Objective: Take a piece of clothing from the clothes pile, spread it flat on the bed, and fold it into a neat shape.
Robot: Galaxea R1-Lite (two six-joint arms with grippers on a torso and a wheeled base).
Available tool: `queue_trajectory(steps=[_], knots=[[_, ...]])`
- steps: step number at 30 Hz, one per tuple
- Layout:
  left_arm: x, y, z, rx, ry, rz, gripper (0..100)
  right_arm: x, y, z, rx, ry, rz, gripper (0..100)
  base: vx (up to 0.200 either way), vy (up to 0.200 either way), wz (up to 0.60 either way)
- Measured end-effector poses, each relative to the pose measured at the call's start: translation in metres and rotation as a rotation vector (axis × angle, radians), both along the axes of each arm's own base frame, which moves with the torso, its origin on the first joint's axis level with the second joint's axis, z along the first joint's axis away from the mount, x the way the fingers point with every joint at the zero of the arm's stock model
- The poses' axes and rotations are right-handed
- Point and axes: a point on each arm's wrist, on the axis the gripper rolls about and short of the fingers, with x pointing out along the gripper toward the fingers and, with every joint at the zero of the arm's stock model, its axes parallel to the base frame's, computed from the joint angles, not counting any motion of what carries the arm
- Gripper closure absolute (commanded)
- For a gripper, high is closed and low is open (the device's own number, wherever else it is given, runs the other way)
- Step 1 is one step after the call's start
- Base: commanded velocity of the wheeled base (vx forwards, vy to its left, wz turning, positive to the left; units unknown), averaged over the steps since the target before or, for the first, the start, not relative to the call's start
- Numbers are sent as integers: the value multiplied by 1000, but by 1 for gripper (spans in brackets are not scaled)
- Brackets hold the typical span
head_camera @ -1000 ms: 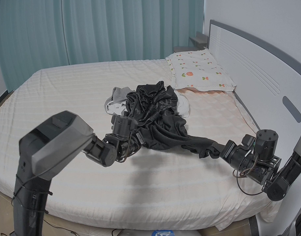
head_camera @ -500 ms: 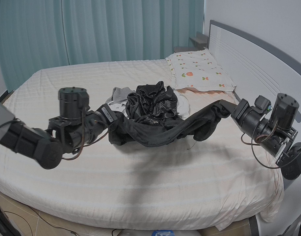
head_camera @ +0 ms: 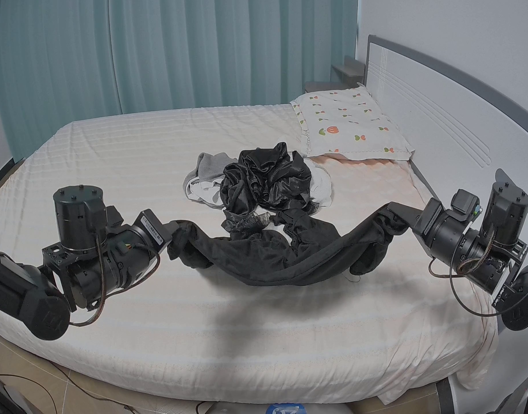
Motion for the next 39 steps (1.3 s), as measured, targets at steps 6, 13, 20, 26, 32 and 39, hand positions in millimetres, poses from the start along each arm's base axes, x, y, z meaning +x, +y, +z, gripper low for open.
queue_trajectory(steps=[6,13,20,26,32,39], knots=[[-9,0,-12,-33,64,-45,100,0,0,-9,34,41,-3,100,-67,0,0],[-12,0,-16,-37,83,-44,100,3,1,-18,42,49,-9,100,0,0,0],[-15,3,-19,-55,108,-26,100,1,2,-21,33,52,-11,100,0,86,0],[-17,5,-21,-47,114,-19,100,-2,1,-20,33,48,-10,100,0,200,0],[-20,6,-22,-41,116,-14,100,0,2,-24,27,60,-12,100,0,200,0],[-22,8,-18,-45,101,-14,100,-1,10,-28,8,67,-1,100,0,200,0]])
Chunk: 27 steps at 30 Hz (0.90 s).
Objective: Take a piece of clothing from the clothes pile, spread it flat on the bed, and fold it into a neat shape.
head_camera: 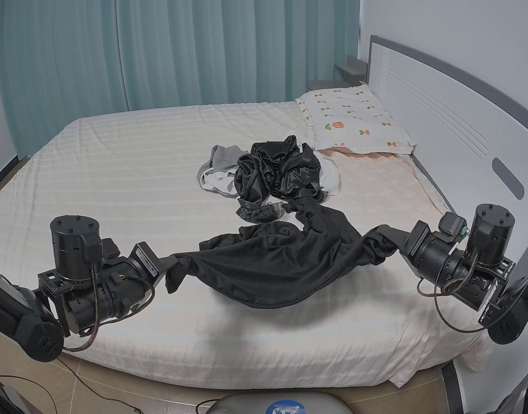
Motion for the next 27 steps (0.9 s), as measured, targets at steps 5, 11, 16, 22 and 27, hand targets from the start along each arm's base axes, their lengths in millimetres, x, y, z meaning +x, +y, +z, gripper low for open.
queue_trajectory(steps=[5,11,16,22,27], knots=[[-1,1,2,-2,-8,4,100,-2,5,0,-24,-12,-9,100,0,200,0],[-3,4,7,-6,-26,19,100,-3,8,5,-3,-63,-2,100,0,200,0],[-3,8,10,-8,-36,39,100,-3,7,7,-3,-97,-15,100,0,200,0],[-6,11,15,-14,-51,45,100,-3,10,9,-30,-121,-4,100,0,200,0],[-11,14,16,-9,-40,48,100,0,16,11,-40,-141,13,100,0,200,0]])
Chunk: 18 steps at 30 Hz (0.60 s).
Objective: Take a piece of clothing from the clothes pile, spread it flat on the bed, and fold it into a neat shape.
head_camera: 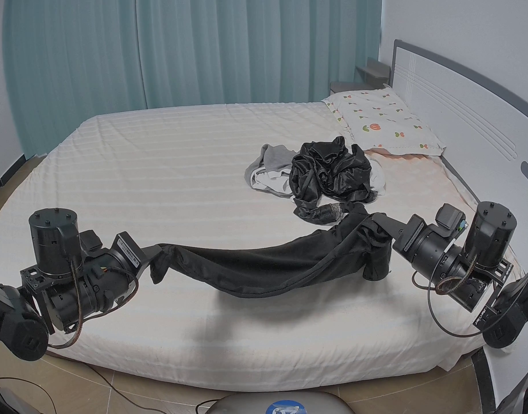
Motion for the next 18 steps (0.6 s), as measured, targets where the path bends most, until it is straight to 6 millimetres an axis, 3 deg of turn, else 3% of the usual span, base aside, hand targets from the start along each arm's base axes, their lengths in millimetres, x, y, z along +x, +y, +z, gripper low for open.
queue_trajectory(steps=[18], knots=[[-12,12,16,-14,-41,33,100,-2,16,0,-54,-37,-23,100,0,200,0]])
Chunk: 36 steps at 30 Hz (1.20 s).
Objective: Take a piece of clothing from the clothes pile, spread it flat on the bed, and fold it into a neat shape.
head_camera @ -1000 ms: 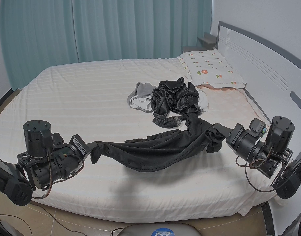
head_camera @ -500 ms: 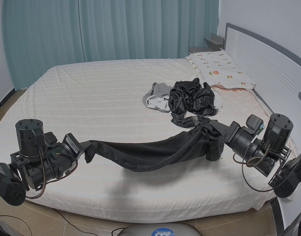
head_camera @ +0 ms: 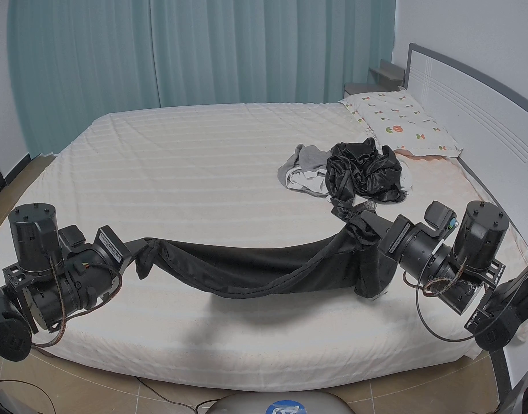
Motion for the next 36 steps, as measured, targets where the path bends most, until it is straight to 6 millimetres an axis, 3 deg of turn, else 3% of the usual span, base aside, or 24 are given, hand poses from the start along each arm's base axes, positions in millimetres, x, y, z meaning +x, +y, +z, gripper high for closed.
queue_trajectory(steps=[26,36], knots=[[-2,6,2,-1,0,21,100,0,7,8,-9,-45,15,100,0,200,0],[-5,6,-3,2,19,9,100,-1,-2,2,-16,-16,-3,100,0,0,0]])
